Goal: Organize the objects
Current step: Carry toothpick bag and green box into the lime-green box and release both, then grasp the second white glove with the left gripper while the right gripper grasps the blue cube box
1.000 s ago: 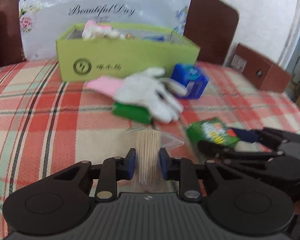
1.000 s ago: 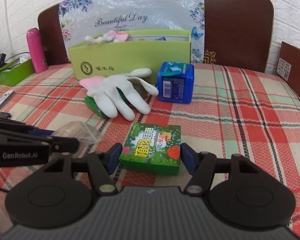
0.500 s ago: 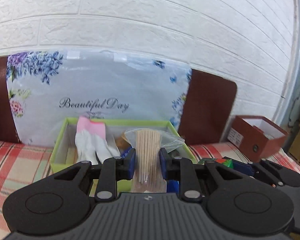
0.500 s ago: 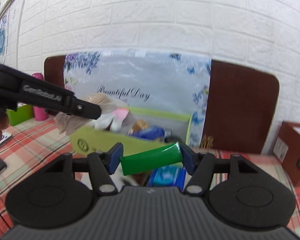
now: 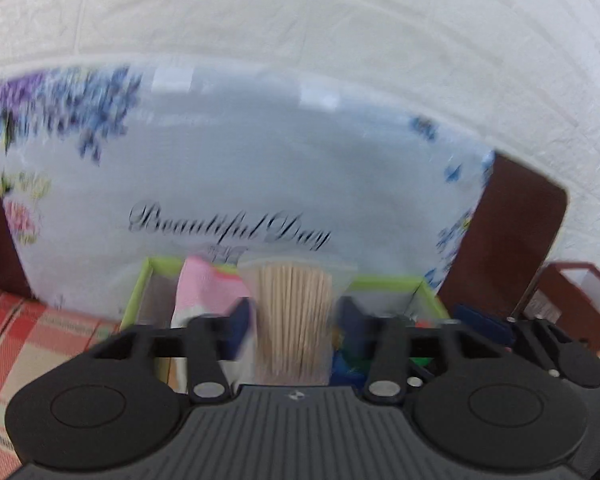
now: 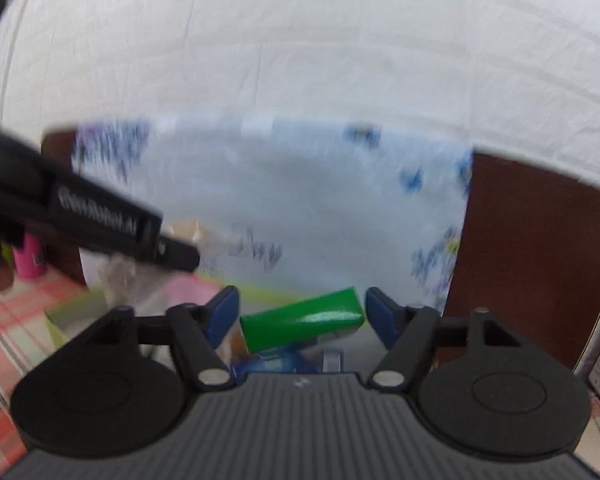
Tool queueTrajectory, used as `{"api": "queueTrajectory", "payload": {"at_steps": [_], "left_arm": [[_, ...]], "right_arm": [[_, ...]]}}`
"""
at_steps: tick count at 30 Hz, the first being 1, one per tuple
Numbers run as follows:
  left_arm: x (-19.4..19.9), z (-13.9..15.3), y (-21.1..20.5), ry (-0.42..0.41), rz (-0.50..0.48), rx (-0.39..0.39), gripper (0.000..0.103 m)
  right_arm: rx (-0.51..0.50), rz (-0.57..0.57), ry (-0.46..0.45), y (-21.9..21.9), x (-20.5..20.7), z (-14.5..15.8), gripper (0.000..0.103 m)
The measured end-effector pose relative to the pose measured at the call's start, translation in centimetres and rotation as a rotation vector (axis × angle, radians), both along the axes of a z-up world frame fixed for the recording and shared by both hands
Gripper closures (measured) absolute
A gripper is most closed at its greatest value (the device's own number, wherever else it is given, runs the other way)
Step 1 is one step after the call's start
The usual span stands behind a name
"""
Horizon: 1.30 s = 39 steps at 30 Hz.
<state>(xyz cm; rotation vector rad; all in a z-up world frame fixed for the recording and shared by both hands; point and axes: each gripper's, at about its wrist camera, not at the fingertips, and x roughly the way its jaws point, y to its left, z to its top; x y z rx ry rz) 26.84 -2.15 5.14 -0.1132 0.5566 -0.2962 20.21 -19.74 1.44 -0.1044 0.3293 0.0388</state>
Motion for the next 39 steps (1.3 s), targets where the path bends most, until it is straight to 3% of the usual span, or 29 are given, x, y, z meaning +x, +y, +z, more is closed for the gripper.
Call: {"api": "queueTrajectory", "payload": {"at_steps": [2,4,5,9,18,27,33,39], "left_arm": [[-0.2,-1.2,0.6,0.014,0.041,-0.015,0.027],[-0.4,-2.0,1.1,0.033,0.045,-0.033,0.027],[-0.4,-2.2,1.1,0.050,0.050,-0.036,0.027],[-1.4,-1.7,0.6,0.053,0.065,-0.007,0.027],[-5.5,0.8,-1.0,0.019,0.070,0.064,0.026],[-9.8,1.5,-1.6,0.005,0.046,0.071,0.026],[-12.3,0.2,-0.7,0.038,0.053,0.032,0.024],[-14.0,-3.1,0.3,0.108,0.073,0.014,0.024]], "right_arm": [[-0.014,-0.019,0.033,0.1,-0.1,-1.6,0.023],[-0.015,-0.031,0.025,0.1,-1.0,-2.6,0.008],[-0.020,-0.045,0.017,0.0,-1.4,-3.0,0.004],[-0.005,-0.077,0.010,-0.3,-2.1,-3.2,0.001],[0.060,-0.091,-0.015,0.2,-5.6,-0.1,0.000],[0.091,-0.084,-0.044,1.2,-10.4,1.8,0.000],[0.117,-0.097,-0.022,0.8,-13.0,1.5,0.000],[0.147,-0.106,0.038,0.6,-15.2,-0.5,0.000]]}}
